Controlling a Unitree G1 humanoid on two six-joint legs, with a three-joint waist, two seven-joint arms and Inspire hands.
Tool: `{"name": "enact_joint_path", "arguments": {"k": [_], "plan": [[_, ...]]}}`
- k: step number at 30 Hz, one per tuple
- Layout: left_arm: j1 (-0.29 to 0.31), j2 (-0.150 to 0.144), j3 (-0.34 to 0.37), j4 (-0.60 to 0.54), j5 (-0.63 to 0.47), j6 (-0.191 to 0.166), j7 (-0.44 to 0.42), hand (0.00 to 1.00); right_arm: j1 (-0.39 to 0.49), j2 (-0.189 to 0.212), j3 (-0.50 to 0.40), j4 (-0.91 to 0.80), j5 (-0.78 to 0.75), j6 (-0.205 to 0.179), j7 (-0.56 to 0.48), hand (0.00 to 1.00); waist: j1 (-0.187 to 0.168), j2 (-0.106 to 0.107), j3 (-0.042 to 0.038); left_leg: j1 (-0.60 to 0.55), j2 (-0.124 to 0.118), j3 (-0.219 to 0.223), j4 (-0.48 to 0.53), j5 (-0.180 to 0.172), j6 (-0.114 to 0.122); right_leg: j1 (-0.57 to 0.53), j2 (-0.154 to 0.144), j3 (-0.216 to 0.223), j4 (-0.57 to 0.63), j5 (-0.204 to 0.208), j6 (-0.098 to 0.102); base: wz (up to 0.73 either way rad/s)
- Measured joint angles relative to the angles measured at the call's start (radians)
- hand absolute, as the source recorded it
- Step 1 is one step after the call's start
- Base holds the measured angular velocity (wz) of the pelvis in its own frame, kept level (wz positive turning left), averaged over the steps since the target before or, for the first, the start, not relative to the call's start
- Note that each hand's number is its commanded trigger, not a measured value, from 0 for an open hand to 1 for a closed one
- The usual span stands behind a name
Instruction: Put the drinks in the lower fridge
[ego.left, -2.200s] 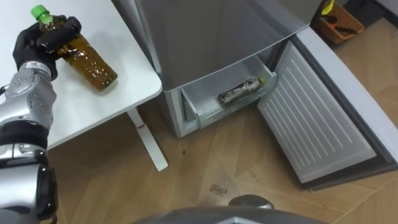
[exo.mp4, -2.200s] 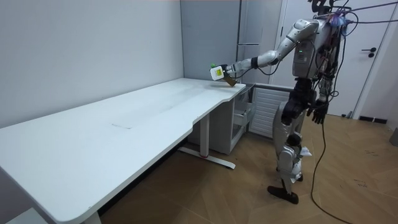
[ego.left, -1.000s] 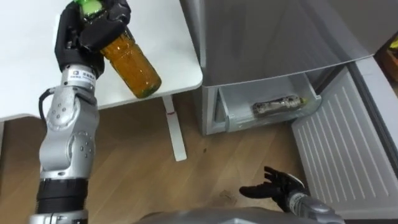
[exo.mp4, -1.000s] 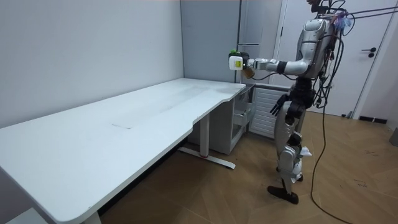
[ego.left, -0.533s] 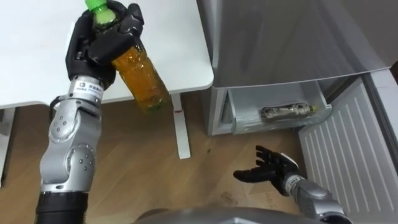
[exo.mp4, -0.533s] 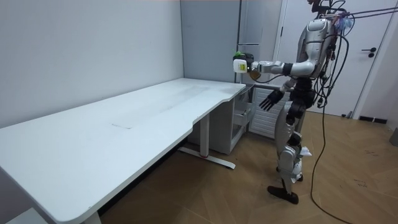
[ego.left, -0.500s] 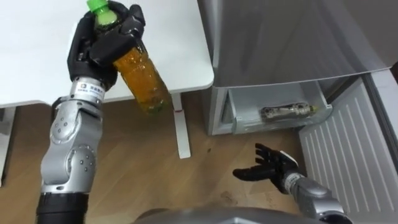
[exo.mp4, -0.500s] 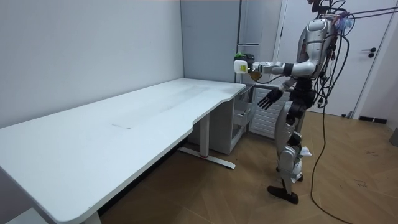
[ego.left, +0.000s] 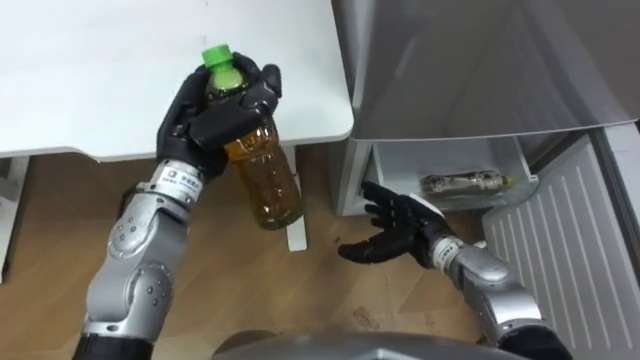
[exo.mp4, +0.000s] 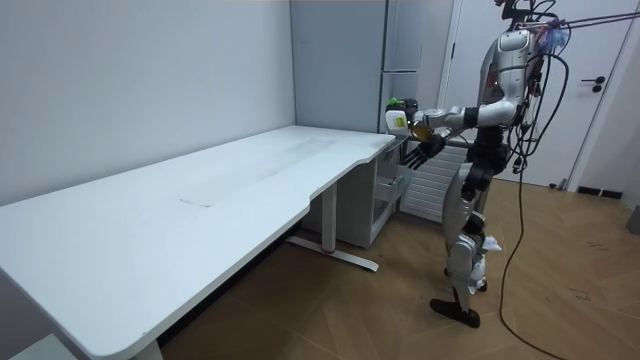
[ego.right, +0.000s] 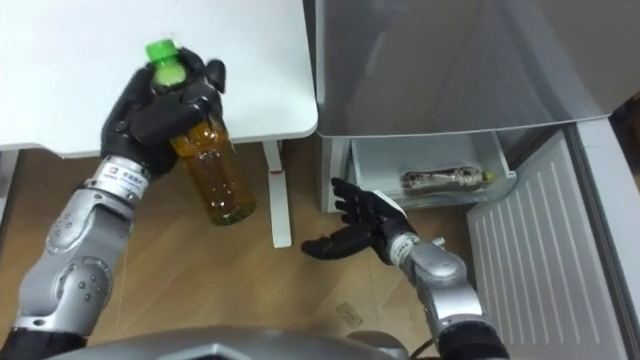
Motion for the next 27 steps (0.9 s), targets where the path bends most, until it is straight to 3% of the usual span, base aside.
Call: {"name": "enact_joint_path", "arguments": {"k": [8, 15, 23, 27], "plan": [[0.001, 0.011, -0.089, 0.019, 0.190, -0.001, -0.018, 1.00, -0.005, -0.016, 0.102, -0.088, 0.004, -0.003, 0.138, 0.00, 0.003, -0.004, 0.0010, -0.003, 0.000, -0.001, -0.001, 0.000, 0.000, -0.004, 0.000, 0.001, 0.001, 0.000, 0.000, 0.00], [-0.003, 0.029, -0.118, 0.000, 0.216, -0.003, -0.023, 1.00, -0.001, -0.061, 0.165, -0.202, 0.075, -0.003, 0.201, 0.00, 0.000, -0.005, 0.0009, -0.001, 0.001, 0.002, -0.001, 0.000, 0.000, -0.004, 0.000, 0.003, 0.004, 0.000, 0.000, 0.00], [-0.006, 0.025, -0.154, -0.006, 0.423, -0.061, -0.009, 1.00, -0.001, -0.065, 0.169, -0.242, 0.130, -0.023, 0.299, 0.00, 0.002, -0.005, 0.0012, 0.001, 0.002, -0.001, 0.004, 0.000, 0.000, -0.005, 0.001, 0.001, 0.017, 0.000, 0.000, 0.00], [-0.007, 0.026, -0.170, -0.008, 0.473, -0.080, -0.004, 1.00, -0.001, -0.070, 0.183, -0.242, 0.186, -0.032, 0.340, 0.00, 0.002, -0.007, 0.0012, -0.004, 0.002, -0.002, -0.001, 0.000, 0.000, -0.006, 0.001, 0.000, 0.017, 0.000, 0.000, 0.00]]}}
